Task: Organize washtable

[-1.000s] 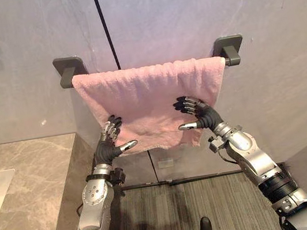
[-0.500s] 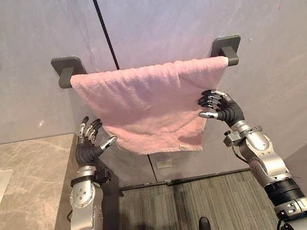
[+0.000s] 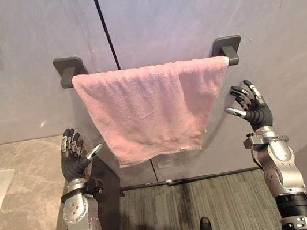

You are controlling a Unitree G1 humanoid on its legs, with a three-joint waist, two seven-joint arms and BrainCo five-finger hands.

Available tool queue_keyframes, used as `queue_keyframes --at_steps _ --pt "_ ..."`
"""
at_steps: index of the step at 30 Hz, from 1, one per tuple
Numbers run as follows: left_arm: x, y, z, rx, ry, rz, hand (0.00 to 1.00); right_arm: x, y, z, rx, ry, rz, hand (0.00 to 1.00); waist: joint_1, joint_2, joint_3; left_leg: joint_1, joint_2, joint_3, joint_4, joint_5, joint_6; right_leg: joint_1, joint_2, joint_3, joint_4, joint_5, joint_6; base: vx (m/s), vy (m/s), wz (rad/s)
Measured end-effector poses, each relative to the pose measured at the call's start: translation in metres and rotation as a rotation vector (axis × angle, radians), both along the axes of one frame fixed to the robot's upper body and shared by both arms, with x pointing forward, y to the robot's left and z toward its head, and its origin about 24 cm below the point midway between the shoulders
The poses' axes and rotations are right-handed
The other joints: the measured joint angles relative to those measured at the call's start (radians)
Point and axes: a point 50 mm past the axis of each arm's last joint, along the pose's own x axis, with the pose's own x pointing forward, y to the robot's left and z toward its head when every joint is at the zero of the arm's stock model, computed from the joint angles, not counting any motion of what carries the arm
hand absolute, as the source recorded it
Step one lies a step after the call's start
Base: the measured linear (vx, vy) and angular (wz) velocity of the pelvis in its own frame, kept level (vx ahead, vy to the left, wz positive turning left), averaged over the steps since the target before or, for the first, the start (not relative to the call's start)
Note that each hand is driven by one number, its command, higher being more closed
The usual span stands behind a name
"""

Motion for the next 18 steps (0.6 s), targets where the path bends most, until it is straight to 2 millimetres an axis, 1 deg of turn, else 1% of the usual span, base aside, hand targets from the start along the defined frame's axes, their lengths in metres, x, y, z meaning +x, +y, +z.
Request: queue_keyframes --at_steps 4,6,9,11,12,13,14,15,17,18 --pt "-0.011 0.001 -0.007 0.000 0.028 0.005 0.00 -0.014 -0.012 -0.004 -0.005 0.010 -0.049 0.00 -0.002 0.001 0.000 0.000 -0.002 -0.001 -0.001 0.000 0.000 0.000 -0.002 -0.001 0.000 -0.001 0.001 0.00 0.002 0.01" --pt "-0.017 -0.001 -0.014 -0.004 0.055 -0.010 0.00 -0.021 -0.018 -0.010 -0.016 0.037 -0.074 0.00 -0.002 0.001 0.000 0.000 -0.002 -0.002 -0.001 0.000 0.000 0.001 -0.002 -0.002 0.000 -0.001 0.001 0.00 0.000 0.00" --pt "-0.026 -0.005 -0.026 0.023 0.119 -0.053 0.00 -0.035 -0.021 -0.027 -0.093 0.128 -0.084 0.00 -0.007 0.002 0.000 -0.002 0.000 -0.008 0.000 0.000 0.000 0.001 -0.003 -0.001 0.000 -0.002 0.001 -0.01 -0.006 0.04" --pt "-0.033 -0.012 -0.048 0.038 0.223 -0.104 0.00 -0.044 -0.021 -0.053 -0.141 0.256 -0.067 0.00 -0.020 0.004 0.000 -0.002 -0.002 -0.011 -0.001 -0.001 0.000 0.002 -0.003 -0.009 0.000 -0.003 0.002 -0.02 -0.006 0.05" --pt "-0.035 -0.013 -0.053 0.044 0.252 -0.115 0.00 -0.045 -0.020 -0.060 -0.148 0.286 -0.062 0.00 -0.024 0.004 0.000 -0.002 -0.002 -0.011 -0.001 -0.001 0.000 0.002 -0.003 -0.009 0.000 -0.003 0.002 0.00 0.000 0.00" --pt "-0.040 -0.018 -0.067 0.046 0.322 -0.142 0.00 -0.051 -0.018 -0.077 -0.164 0.365 -0.044 0.00 -0.027 0.004 0.000 -0.002 -0.001 -0.011 -0.001 -0.003 -0.003 0.002 -0.003 -0.009 0.000 -0.006 0.004 0.00 0.000 0.00" --pt "-0.042 -0.021 -0.074 0.055 0.358 -0.158 0.00 -0.056 -0.017 -0.085 -0.174 0.406 -0.037 0.00 -0.028 0.005 0.001 -0.002 -0.001 -0.011 -0.001 -0.004 -0.005 0.002 -0.003 -0.009 0.000 -0.007 0.005 0.00 0.000 0.00" --pt "-0.048 -0.026 -0.087 0.060 0.423 -0.190 0.00 -0.065 -0.014 -0.103 -0.194 0.495 -0.019 0.00 -0.030 0.007 0.001 -0.002 -0.001 -0.011 -0.001 -0.004 -0.005 0.002 -0.002 -0.010 0.000 -0.011 0.008 0.00 0.000 0.00" --pt "-0.055 -0.028 -0.099 0.068 0.489 -0.205 0.00 -0.074 -0.012 -0.119 -0.224 0.577 0.001 0.00 -0.037 0.008 0.001 -0.002 -0.001 -0.011 -0.001 -0.005 -0.006 0.002 -0.002 -0.010 0.000 -0.012 0.008 0.00 0.000 0.00" --pt "-0.062 -0.027 -0.111 0.074 0.554 -0.207 0.00 -0.081 -0.010 -0.133 -0.247 0.647 0.019 0.00 -0.047 0.010 0.002 -0.002 0.000 -0.011 -0.001 -0.005 -0.006 0.002 -0.002 -0.011 0.000 -0.013 0.008 0.00 0.000 0.00"
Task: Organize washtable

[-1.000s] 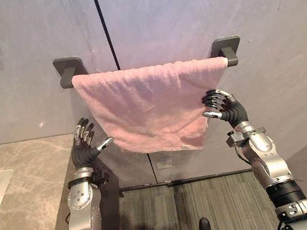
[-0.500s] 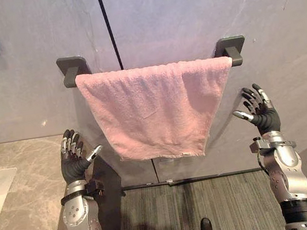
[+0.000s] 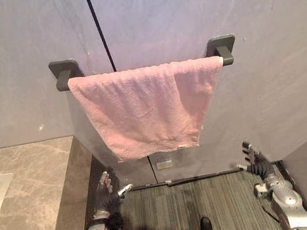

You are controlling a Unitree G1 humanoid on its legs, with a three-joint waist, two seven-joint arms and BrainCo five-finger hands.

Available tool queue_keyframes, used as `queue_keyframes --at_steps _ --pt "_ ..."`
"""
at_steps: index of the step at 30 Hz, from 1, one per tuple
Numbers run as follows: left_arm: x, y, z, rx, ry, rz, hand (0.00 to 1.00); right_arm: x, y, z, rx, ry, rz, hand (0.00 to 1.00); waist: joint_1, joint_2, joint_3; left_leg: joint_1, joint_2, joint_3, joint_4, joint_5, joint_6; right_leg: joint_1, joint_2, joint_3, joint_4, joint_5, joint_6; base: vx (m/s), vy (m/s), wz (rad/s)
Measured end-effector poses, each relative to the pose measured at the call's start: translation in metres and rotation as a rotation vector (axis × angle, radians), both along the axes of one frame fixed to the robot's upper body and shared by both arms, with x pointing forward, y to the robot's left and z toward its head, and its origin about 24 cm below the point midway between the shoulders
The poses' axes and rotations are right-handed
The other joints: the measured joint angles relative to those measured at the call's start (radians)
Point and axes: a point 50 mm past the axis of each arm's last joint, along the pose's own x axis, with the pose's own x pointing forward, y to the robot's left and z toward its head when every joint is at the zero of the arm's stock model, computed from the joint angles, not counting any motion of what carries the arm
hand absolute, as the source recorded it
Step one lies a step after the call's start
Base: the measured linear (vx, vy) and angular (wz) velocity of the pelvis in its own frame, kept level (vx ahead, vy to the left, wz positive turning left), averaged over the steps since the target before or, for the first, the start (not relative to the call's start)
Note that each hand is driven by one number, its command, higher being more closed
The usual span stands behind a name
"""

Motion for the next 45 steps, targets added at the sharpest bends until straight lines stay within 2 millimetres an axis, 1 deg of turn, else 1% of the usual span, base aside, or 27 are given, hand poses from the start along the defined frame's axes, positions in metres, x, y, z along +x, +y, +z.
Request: queue_keyframes --at_steps 3,4,6,7,9,12,17,21,24,33,35,36,37,38,39,40,41,42,43,44,45 --pt "-0.013 0.001 -0.020 0.007 0.112 0.005 0.00 -0.011 0.003 -0.017 -0.025 0.099 0.027 0.00 -0.005 0.004 0.002 0.002 0.000 0.000 0.000 0.000 0.000 0.001 0.000 0.000 0.000 0.000 0.000 0.00 0.000 0.00" --pt "-0.022 0.001 -0.031 0.014 0.179 0.005 0.00 -0.018 0.004 -0.027 -0.034 0.152 0.038 0.00 -0.004 0.005 0.002 0.004 0.000 0.000 0.000 0.000 0.000 0.005 0.000 0.000 0.000 0.000 0.000 0.00 0.000 0.00" --pt "-0.036 0.002 -0.046 0.029 0.272 0.016 0.00 -0.028 0.007 -0.039 -0.050 0.228 0.063 0.00 -0.004 0.007 0.004 0.022 0.001 -0.001 0.000 -0.004 -0.002 0.022 0.000 -0.003 0.000 -0.003 -0.002 0.00 0.000 0.00" --pt "-0.040 0.002 -0.050 0.037 0.297 0.011 0.00 -0.031 0.007 -0.043 -0.054 0.248 0.068 0.00 -0.004 0.008 0.004 0.029 0.001 -0.002 0.000 -0.006 -0.002 0.029 0.000 -0.004 0.000 -0.009 0.003 0.00 0.004 0.04" --pt "-0.050 0.003 -0.058 0.044 0.353 0.022 0.00 -0.037 0.007 -0.048 -0.065 0.287 0.075 0.00 -0.004 0.009 0.005 0.034 0.001 -0.005 0.000 -0.010 0.000 0.037 -0.001 -0.008 0.000 -0.013 0.004 -0.01 0.004 0.04" --pt "-0.059 0.006 -0.064 0.072 0.406 0.027 0.00 -0.043 0.007 -0.054 -0.078 0.327 0.082 0.00 -0.002 0.009 0.005 0.032 0.001 -0.009 0.000 -0.010 0.001 0.038 -0.002 -0.013 0.000 -0.014 0.004 -0.01 0.000 0.05" --pt "-0.069 0.006 -0.071 0.075 0.461 0.038 0.00 -0.054 0.005 -0.063 -0.111 0.393 0.085 0.00 -0.003 0.010 0.006 0.039 0.002 -0.017 0.000 -0.013 -0.001 0.050 0.000 -0.021 0.000 -0.021 0.004 0.00 -0.003 0.05" --pt "-0.072 0.007 -0.073 0.089 0.481 0.032 0.00 -0.057 0.001 -0.065 -0.135 0.415 0.091 0.00 -0.003 0.010 0.005 0.045 0.001 -0.017 -0.001 -0.017 0.000 0.056 -0.001 -0.022 0.001 -0.027 0.008 0.00 0.000 0.00" --pt "-0.075 0.007 -0.075 0.095 0.496 0.030 0.00 -0.063 -0.002 -0.069 -0.136 0.453 0.082 0.00 -0.003 0.009 0.006 0.051 0.000 -0.018 -0.004 -0.020 0.000 0.063 -0.001 -0.023 0.001 -0.032 0.010 0.00 0.000 0.00" --pt "-0.079 0.008 -0.078 0.098 0.521 0.043 0.00 -0.068 -0.002 -0.074 -0.144 0.493 0.073 0.00 -0.003 0.009 0.006 0.067 0.000 -0.008 -0.018 -0.022 0.005 0.066 0.000 -0.015 0.005 -0.036 0.008 0.02 0.005 -0.02" --pt "-0.080 0.008 -0.078 0.098 0.523 0.045 0.00 -0.067 -0.002 -0.074 -0.145 0.494 0.076 0.00 0.000 0.008 0.007 0.064 0.000 0.001 -0.018 -0.025 0.006 0.057 0.001 0.001 0.005 -0.036 0.008 0.00 0.012 -0.20" --pt "-0.080 0.008 -0.078 0.098 0.523 0.045 0.00 -0.064 -0.001 -0.073 -0.146 0.487 0.078 0.00 0.009 0.007 0.010 0.056 0.000 0.022 -0.015 -0.028 0.006 0.041 0.002 0.019 0.005 -0.034 0.009 -0.02 0.011 -0.31" --pt "-0.080 0.008 -0.078 0.098 0.523 0.045 0.00 -0.063 -0.001 -0.073 -0.147 0.485 0.079 0.00 0.010 0.007 0.010 0.052 0.000 0.026 -0.014 -0.029 0.006 0.034 0.002 0.024 0.006 -0.032 0.009 -0.03 0.007 -0.42" --pt "-0.076 0.007 -0.077 0.099 0.513 0.045 0.00 -0.055 0.000 -0.070 -0.152 0.466 0.088 0.00 0.023 0.007 0.022 0.030 0.004 0.043 0.006 -0.039 0.007 0.005 0.004 0.036 0.037 -0.036 0.009 -0.07 -0.008 -0.32" --pt "-0.073 0.007 -0.076 0.101 0.502 0.044 0.00 -0.052 0.002 -0.070 -0.159 0.464 0.101 0.00 0.024 0.006 0.033 0.008 0.014 0.050 0.035 -0.051 0.006 -0.025 0.004 0.043 0.078 -0.053 0.008 -0.11 -0.022 -0.29" --pt "-0.065 0.008 -0.073 0.107 0.475 0.042 0.00 -0.046 0.006 -0.069 -0.169 0.453 0.133 0.00 0.023 0.001 0.045 -0.046 0.021 0.052 0.105 -0.077 0.010 -0.093 0.001 0.060 0.177 -0.093 0.012 -0.14 0.002 -0.16" --pt "-0.053 0.007 -0.068 0.114 0.438 0.036 0.00 -0.043 0.011 -0.068 -0.176 0.449 0.159 0.00 0.029 -0.006 0.049 -0.111 0.019 0.058 0.179 -0.092 0.017 -0.163 -0.005 0.087 0.255 -0.101 0.021 -0.12 0.005 -0.04" --pt "-0.045 0.007 -0.064 0.119 0.406 0.036 0.00 -0.037 0.014 -0.067 -0.176 0.435 0.171 0.00 0.037 -0.008 0.053 -0.142 0.036 0.060 0.205 -0.090 0.021 -0.184 0.001 0.104 0.277 -0.114 0.044 -0.07 0.009 0.11" --pt "-0.035 0.008 -0.058 0.130 0.364 0.036 0.00 -0.036 0.017 -0.067 -0.173 0.436 0.183 0.00 0.044 -0.016 0.063 -0.164 0.039 0.054 0.230 -0.095 0.028 -0.234 -0.017 0.131 0.460 -0.227 0.037 -0.01 -0.058 0.61" --pt "-0.027 0.008 -0.055 0.139 0.343 0.026 0.00 -0.040 0.020 -0.070 -0.167 0.448 0.190 0.00 0.044 -0.032 0.065 -0.179 0.025 0.027 0.266 -0.095 0.027 -0.245 -0.044 0.141 0.648 -0.324 0.066 0.01 -0.084 0.86" --pt "-0.026 0.010 -0.053 0.145 0.334 0.024 0.00 -0.041 0.023 -0.070 -0.164 0.451 0.199 0.00 0.048 -0.035 0.066 -0.196 0.018 0.005 0.288 -0.095 0.027 -0.236 -0.058 0.150 0.717 -0.361 0.087 0.00 -0.166 1.06"
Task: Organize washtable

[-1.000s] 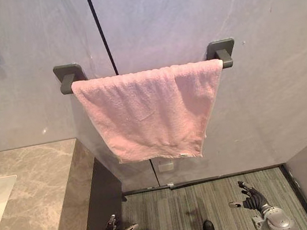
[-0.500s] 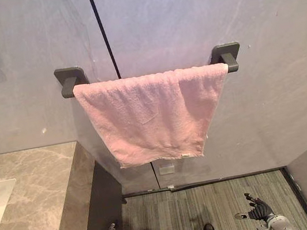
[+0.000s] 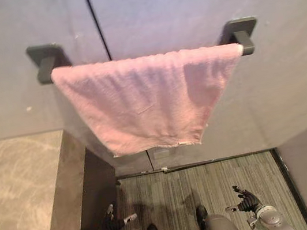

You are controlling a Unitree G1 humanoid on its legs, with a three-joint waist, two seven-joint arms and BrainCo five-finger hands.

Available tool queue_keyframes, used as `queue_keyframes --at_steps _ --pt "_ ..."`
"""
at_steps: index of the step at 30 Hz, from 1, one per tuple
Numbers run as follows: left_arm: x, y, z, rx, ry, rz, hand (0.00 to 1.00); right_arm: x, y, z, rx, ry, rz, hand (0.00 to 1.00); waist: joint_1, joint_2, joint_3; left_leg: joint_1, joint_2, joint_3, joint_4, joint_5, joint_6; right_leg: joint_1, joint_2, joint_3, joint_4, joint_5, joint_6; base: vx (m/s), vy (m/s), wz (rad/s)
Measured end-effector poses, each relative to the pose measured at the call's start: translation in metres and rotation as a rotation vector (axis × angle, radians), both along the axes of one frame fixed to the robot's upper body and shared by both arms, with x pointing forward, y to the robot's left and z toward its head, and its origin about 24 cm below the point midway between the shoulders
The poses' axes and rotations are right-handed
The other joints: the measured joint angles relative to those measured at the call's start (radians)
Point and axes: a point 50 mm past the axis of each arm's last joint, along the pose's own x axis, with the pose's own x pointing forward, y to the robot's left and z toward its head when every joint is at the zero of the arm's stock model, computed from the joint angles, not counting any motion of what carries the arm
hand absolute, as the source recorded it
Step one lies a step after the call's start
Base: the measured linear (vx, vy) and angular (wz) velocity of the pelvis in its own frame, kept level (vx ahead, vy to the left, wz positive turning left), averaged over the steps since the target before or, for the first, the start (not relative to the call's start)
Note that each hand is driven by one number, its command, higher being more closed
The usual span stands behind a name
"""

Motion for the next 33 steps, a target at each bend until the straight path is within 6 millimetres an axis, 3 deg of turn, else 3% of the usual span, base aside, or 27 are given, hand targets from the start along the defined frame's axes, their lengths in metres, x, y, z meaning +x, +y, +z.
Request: queue_keyframes --at_steps 2,3,4,5,7,8,10,11,12,13,15,16,17,19,23,25,27,33 --pt "0.001 -0.001 0.002 -0.008 -0.015 0.006 0.00 0.011 0.005 0.005 0.006 -0.039 0.023 0.00 0.011 -0.027 -0.009 -0.069 -0.008 -0.038 0.064 0.003 -0.005 0.036 -0.013 0.051 0.022 -0.085 0.046 -0.06 -0.236 0.89" --pt "0.002 0.001 0.003 -0.003 -0.021 0.009 0.00 0.018 0.005 0.009 0.004 -0.064 0.027 0.00 0.011 -0.037 -0.008 -0.085 -0.008 -0.051 0.073 0.008 -0.015 0.041 -0.007 0.049 -0.001 -0.102 0.028 -0.13 -0.263 0.55" --pt "0.001 -0.002 0.002 -0.017 -0.022 0.027 0.00 0.032 0.002 0.016 -0.003 -0.104 0.031 0.00 0.028 -0.020 -0.005 -0.107 0.004 -0.061 0.063 0.025 -0.041 0.052 0.015 0.049 -0.074 -0.121 -0.005 -0.17 -0.229 0.09" --pt "0.000 -0.014 -0.001 -0.052 -0.019 0.031 0.00 0.048 -0.005 0.027 -0.022 -0.157 0.030 0.00 0.057 0.026 0.006 -0.121 0.032 -0.074 0.027 0.047 -0.070 0.069 0.056 0.043 -0.155 -0.106 -0.053 -0.25 -0.238 0.04" --pt "0.000 -0.024 -0.003 -0.090 -0.021 0.043 0.00 0.055 -0.010 0.033 -0.041 -0.184 0.018 0.00 0.055 0.068 0.022 -0.115 0.053 -0.102 -0.044 0.111 -0.085 0.085 0.079 0.000 -0.203 -0.070 -0.083 -0.24 -0.163 0.34" --pt "-0.001 -0.027 -0.004 -0.098 -0.018 0.042 0.00 0.055 -0.011 0.033 -0.041 -0.185 0.014 0.00 0.055 0.079 0.023 -0.111 0.059 -0.114 -0.067 0.132 -0.089 0.094 0.086 -0.017 -0.218 -0.059 -0.090 -0.20 -0.157 0.68" --pt "-0.001 -0.034 -0.005 -0.121 -0.015 0.030 0.00 0.051 -0.015 0.031 -0.045 -0.177 -0.001 0.00 0.053 0.125 0.051 -0.101 0.102 -0.105 -0.105 0.217 -0.103 0.166 0.120 -0.093 -0.298 -0.010 -0.117 -0.18 -0.155 0.81" --pt "-0.002 -0.035 -0.005 -0.121 -0.013 0.028 0.00 0.050 -0.016 0.031 -0.049 -0.177 -0.008 0.00 0.052 0.128 0.053 -0.097 0.103 -0.072 -0.150 0.293 -0.102 0.173 0.121 -0.120 -0.307 0.002 -0.131 -0.19 -0.152 0.95" --pt "-0.001 -0.037 -0.005 -0.124 -0.012 0.019 0.00 0.049 -0.019 0.032 -0.056 -0.182 -0.021 0.00 0.048 0.127 0.052 -0.075 0.084 -0.057 -0.262 0.427 -0.112 0.172 0.109 -0.159 -0.326 0.019 -0.152 -0.21 -0.139 0.90" --pt "-0.001 -0.039 -0.005 -0.126 -0.012 0.010 0.00 0.048 -0.021 0.032 -0.061 -0.183 -0.031 0.00 0.039 0.121 0.058 -0.071 0.076 -0.046 -0.268 0.439 -0.118 0.170 0.095 -0.187 -0.332 0.025 -0.162 -0.31 -0.141 0.88" --pt "-0.008 -0.040 -0.008 -0.130 0.005 0.010 0.00 0.053 -0.020 0.036 -0.053 -0.207 -0.043 0.00 0.028 0.108 0.068 -0.081 0.054 -0.009 -0.087 0.294 -0.076 0.165 0.064 -0.210 -0.334 0.039 -0.180 -0.28 -0.086 0.50" --pt "-0.013 -0.040 -0.009 -0.132 0.018 0.014 0.00 0.053 -0.022 0.037 -0.055 -0.213 -0.049 0.00 0.023 0.100 0.070 -0.064 0.043 0.014 0.053 0.187 -0.048 0.168 0.044 -0.217 -0.357 0.062 -0.179 -0.23 -0.009 0.24" --pt "-0.018 -0.039 -0.011 -0.133 0.031 0.019 0.00 0.050 -0.024 0.036 -0.058 -0.204 -0.054 0.00 0.021 0.110 0.064 -0.026 0.051 0.046 0.126 0.119 -0.050 0.170 0.039 -0.221 -0.385 0.088 -0.177 -0.25 0.006 0.22" --pt "-0.021 -0.039 -0.012 -0.133 0.040 0.023 0.00 0.045 -0.026 0.033 -0.061 -0.183 -0.061 0.00 0.007 0.119 0.058 0.079 0.058 0.101 0.145 0.063 -0.052 0.177 0.026 -0.244 -0.418 0.123 -0.170 -0.12 0.089 0.44" --pt "-0.007 -0.045 -0.008 -0.145 0.005 0.005 0.00 0.040 -0.032 0.032 -0.051 -0.184 -0.132 0.00 -0.056 0.164 0.026 0.237 0.049 0.143 -0.201 0.095 -0.085 0.192 0.029 -0.384 -0.520 0.214 -0.138 -0.15 0.169 0.96" --pt "-0.002 -0.045 -0.007 -0.143 -0.005 -0.004 0.00 0.036 -0.029 0.028 -0.035 -0.173 -0.148 0.00 -0.055 0.161 0.021 0.243 0.048 0.114 -0.271 0.094 -0.085 0.231 0.046 -0.437 -0.615 0.275 -0.129 -0.18 0.169 0.86" --pt "-0.008 -0.040 -0.008 -0.128 0.017 -0.004 0.00 0.030 -0.016 0.021 0.006 -0.155 -0.159 0.00 -0.047 0.132 0.009 0.244 0.031 0.091 -0.280 0.088 -0.074 0.294 0.051 -0.474 -0.717 0.340 -0.118 -0.21 0.142 0.65" --pt "-0.030 -0.033 -0.018 -0.115 0.098 0.015 0.00 0.024 -0.003 0.015 0.039 -0.136 -0.155 0.00 -0.031 0.125 -0.011 0.243 0.015 0.090 -0.270 0.063 -0.049 0.305 0.033 -0.473 -0.717 0.351 -0.113 -0.14 0.052 0.01"
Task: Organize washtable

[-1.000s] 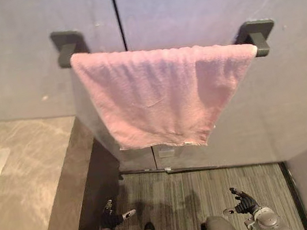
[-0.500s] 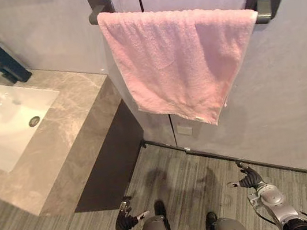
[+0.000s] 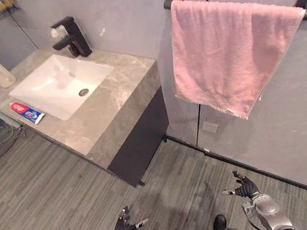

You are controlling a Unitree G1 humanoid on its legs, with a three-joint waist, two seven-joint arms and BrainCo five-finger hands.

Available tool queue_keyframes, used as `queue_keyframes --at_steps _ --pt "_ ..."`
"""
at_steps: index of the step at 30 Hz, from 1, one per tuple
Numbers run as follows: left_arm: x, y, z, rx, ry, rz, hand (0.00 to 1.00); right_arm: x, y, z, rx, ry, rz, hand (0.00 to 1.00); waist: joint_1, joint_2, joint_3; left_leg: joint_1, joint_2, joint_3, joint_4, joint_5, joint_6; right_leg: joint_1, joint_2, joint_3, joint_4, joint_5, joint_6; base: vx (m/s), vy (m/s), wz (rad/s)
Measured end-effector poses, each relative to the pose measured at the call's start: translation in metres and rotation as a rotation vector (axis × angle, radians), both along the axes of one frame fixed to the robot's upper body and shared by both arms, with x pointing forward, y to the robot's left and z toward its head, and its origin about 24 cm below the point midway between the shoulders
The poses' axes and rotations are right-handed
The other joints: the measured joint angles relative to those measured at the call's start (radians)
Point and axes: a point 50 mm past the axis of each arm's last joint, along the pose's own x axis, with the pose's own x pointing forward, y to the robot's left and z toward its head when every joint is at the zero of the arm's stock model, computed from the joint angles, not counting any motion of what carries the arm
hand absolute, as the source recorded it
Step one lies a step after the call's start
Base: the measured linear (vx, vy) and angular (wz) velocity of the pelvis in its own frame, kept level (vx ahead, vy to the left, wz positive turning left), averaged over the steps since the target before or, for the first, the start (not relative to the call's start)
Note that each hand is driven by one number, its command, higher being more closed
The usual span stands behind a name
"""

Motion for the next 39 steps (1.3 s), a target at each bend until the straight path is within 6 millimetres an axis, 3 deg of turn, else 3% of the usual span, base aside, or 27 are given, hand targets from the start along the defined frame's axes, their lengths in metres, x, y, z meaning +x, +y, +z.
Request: queue_keyframes --at_steps 2,6,7,10,12,13,14,15,16,17,18,19,20,21,22,23,24,26,27,30,33,34,36,37,38,39 --pt "0.000 0.000 0.000 -0.001 0.001 0.000 0.00 -0.005 0.000 -0.002 -0.001 0.015 -0.002 0.00 0.003 -0.009 0.005 -0.012 0.000 -0.013 0.003 0.000 0.000 -0.002 -0.006 -0.014 0.001 -0.001 0.000 -0.09 -0.001 0.36" --pt "0.017 -0.002 0.005 -0.003 -0.044 -0.009 0.00 -0.021 -0.004 -0.012 -0.002 0.078 -0.041 0.00 0.003 -0.016 0.005 -0.124 -0.005 -0.099 0.043 0.002 0.003 -0.022 -0.019 -0.150 0.005 -0.008 -0.004 -0.05 -0.021 0.91" --pt "0.019 -0.003 0.006 -0.007 -0.057 -0.008 0.00 -0.025 -0.005 -0.014 -0.003 0.093 -0.054 0.00 -0.003 -0.018 0.004 -0.161 0.006 -0.078 0.051 -0.001 0.028 -0.023 -0.033 -0.226 0.008 -0.008 -0.005 -0.04 0.006 1.68" --pt "0.019 -0.009 0.006 -0.040 -0.060 0.022 0.00 -0.031 -0.018 -0.015 -0.042 0.123 -0.083 0.00 -0.010 -0.029 0.010 -0.218 0.085 0.123 0.113 -0.008 0.042 -0.013 -0.127 -0.398 0.096 -0.043 -0.015 0.00 0.131 1.84" --pt "0.016 -0.008 0.004 -0.050 -0.052 0.045 0.00 -0.030 -0.029 -0.012 -0.073 0.121 -0.090 0.00 -0.012 -0.038 0.008 -0.220 0.128 0.283 0.128 -0.006 0.047 0.005 -0.196 -0.489 0.157 -0.056 -0.002 0.01 0.263 1.60" --pt "0.016 -0.008 0.006 -0.051 -0.058 0.055 0.00 -0.027 -0.035 -0.009 -0.088 0.112 -0.094 0.00 -0.017 -0.032 0.006 -0.208 0.149 0.376 0.114 -0.004 0.045 0.017 -0.223 -0.533 0.177 -0.057 0.026 0.03 0.343 1.31" --pt "0.017 -0.007 0.007 -0.052 -0.067 0.066 0.00 -0.026 -0.038 -0.008 -0.093 0.107 -0.103 0.00 -0.012 -0.022 -0.001 -0.201 0.159 0.421 0.081 0.062 0.016 0.025 -0.241 -0.566 0.198 -0.050 0.051 0.04 0.374 1.13" --pt "0.017 -0.005 0.007 -0.053 -0.070 0.079 0.00 -0.026 -0.038 -0.007 -0.092 0.104 -0.107 0.00 -0.004 -0.021 -0.001 -0.202 0.152 0.419 0.073 0.099 0.020 0.031 -0.258 -0.577 0.209 -0.047 0.063 0.05 0.402 0.73" --pt "0.018 -0.002 0.008 -0.049 -0.075 0.097 0.00 -0.026 -0.036 -0.009 -0.083 0.108 -0.111 0.00 0.015 -0.037 -0.003 -0.205 0.122 0.402 0.076 0.130 0.036 0.037 -0.288 -0.583 0.228 -0.043 0.084 0.07 0.386 0.57" --pt "0.016 0.007 0.009 -0.033 -0.077 0.128 0.00 -0.030 -0.022 -0.016 -0.041 0.130 -0.104 0.00 0.034 -0.081 -0.012 -0.237 0.083 0.377 0.137 0.092 0.069 0.040 -0.347 -0.580 0.260 -0.042 0.102 0.10 0.451 0.62" --pt "0.015 0.010 0.010 -0.025 -0.081 0.131 0.00 -0.031 -0.016 -0.018 -0.024 0.139 -0.104 0.00 0.034 -0.095 -0.016 -0.263 0.075 0.358 0.184 0.062 0.077 0.041 -0.366 -0.581 0.275 -0.044 0.104 0.11 0.438 0.86" --pt "0.012 0.015 0.011 -0.015 -0.084 0.134 0.00 -0.034 -0.007 -0.023 0.003 0.156 -0.104 0.00 0.034 -0.114 -0.014 -0.304 0.066 0.326 0.285 -0.005 0.095 0.055 -0.406 -0.583 0.315 -0.044 0.101 0.10 0.375 0.74" --pt "0.006 0.017 0.010 -0.011 -0.071 0.147 0.00 -0.036 -0.003 -0.026 0.014 0.175 -0.103 0.00 0.048 -0.124 -0.012 -0.320 0.049 0.305 0.372 -0.072 0.112 0.066 -0.457 -0.565 0.386 -0.053 0.049 0.11 0.403 0.64" --pt "0.002 0.017 0.009 -0.010 -0.057 0.150 0.00 -0.037 -0.003 -0.026 0.014 0.182 -0.103 0.00 0.055 -0.123 -0.012 -0.320 0.045 0.293 0.396 -0.095 0.124 0.062 -0.485 -0.526 0.434 -0.048 0.004 0.14 0.443 0.63" --pt "-0.005 0.018 0.008 -0.008 -0.036 0.153 0.00 -0.040 -0.002 -0.027 0.007 0.196 -0.088 0.00 0.053 -0.119 -0.009 -0.307 0.016 0.264 0.421 -0.133 0.141 0.015 -0.533 -0.365 0.570 -0.021 -0.095 0.20 0.462 0.88" --pt "-0.006 0.020 0.008 0.001 -0.032 0.148 0.00 -0.043 0.003 -0.029 0.015 0.209 -0.072 0.00 0.048 -0.111 0.002 -0.290 -0.004 0.219 0.415 -0.153 0.158 -0.059 -0.498 -0.148 0.722 -0.132 -0.032 0.18 0.329 1.00" --pt "-0.004 0.024 0.010 0.012 -0.040 0.146 0.00 -0.041 0.006 -0.030 0.024 0.206 -0.071 0.00 0.045 -0.117 0.008 -0.279 -0.019 0.190 0.405 -0.156 0.164 -0.094 -0.451 -0.051 0.792 -0.196 0.002 0.20 0.221 0.95" --pt "-0.003 0.034 0.015 0.045 -0.052 0.135 0.00 -0.039 0.014 -0.030 0.038 0.196 -0.051 0.00 0.028 -0.151 0.032 -0.219 -0.086 0.109 0.355 -0.158 0.180 -0.183 -0.299 0.087 0.916 -0.346 0.010 0.23 0.186 1.20" --pt "-0.001 0.034 0.016 0.045 -0.057 0.132 0.00 -0.040 0.014 -0.030 0.038 0.198 -0.054 0.00 0.028 -0.160 0.038 -0.201 -0.107 0.093 0.346 -0.162 0.186 -0.219 -0.269 0.081 0.916 -0.375 0.001 0.21 0.113 1.12" --pt "0.010 0.025 0.018 0.026 -0.084 0.104 0.00 -0.042 0.013 -0.028 0.048 0.180 -0.073 0.00 0.028 -0.146 0.061 -0.169 -0.140 0.020 0.346 -0.179 0.206 -0.315 -0.191 0.081 0.813 -0.389 0.005 0.22 0.044 1.04" --pt "0.018 0.013 0.018 0.002 -0.097 0.066 0.00 -0.042 0.011 -0.025 0.056 0.157 -0.098 0.00 0.024 -0.118 0.077 -0.149 -0.141 -0.076 0.348 -0.204 0.193 -0.356 -0.119 0.088 0.601 -0.345 0.040 0.33 0.004 1.00" --pt "0.019 0.014 0.019 0.004 -0.100 0.058 0.00 -0.044 0.012 -0.026 0.060 0.160 -0.099 0.00 0.026 -0.129 0.075 -0.135 -0.155 -0.103 0.345 -0.215 0.174 -0.364 -0.104 0.102 0.516 -0.310 0.036 0.38 -0.086 0.87" --pt "0.021 0.013 0.019 0.004 -0.103 0.054 0.00 -0.045 0.012 -0.025 0.062 0.158 -0.103 0.00 0.026 -0.148 0.070 -0.103 -0.170 -0.135 0.351 -0.255 0.154 -0.364 -0.092 0.142 0.490 -0.271 0.001 0.46 -0.141 0.73" --pt "0.023 0.011 0.021 0.001 -0.114 0.048 0.00 -0.048 0.013 -0.024 0.064 0.146 -0.107 0.00 0.024 -0.139 0.068 -0.083 -0.161 -0.163 0.363 -0.291 0.126 -0.354 -0.079 0.144 0.520 -0.247 -0.027 0.53 -0.178 0.49" --pt "0.024 0.011 0.022 0.000 -0.123 0.048 0.00 -0.048 0.015 -0.022 0.070 0.131 -0.107 0.00 0.024 -0.136 0.059 -0.062 -0.126 -0.159 0.390 -0.328 0.058 -0.330 -0.071 0.119 0.542 -0.246 -0.030 0.53 -0.174 0.43" --pt "0.025 0.011 0.024 0.000 -0.131 0.049 0.00 -0.046 0.014 -0.020 0.072 0.116 -0.115 0.00 0.021 -0.124 0.058 -0.069 -0.102 -0.143 0.447 -0.332 0.038 -0.316 -0.063 0.109 0.543 -0.241 -0.039 0.55 -0.154 0.11"
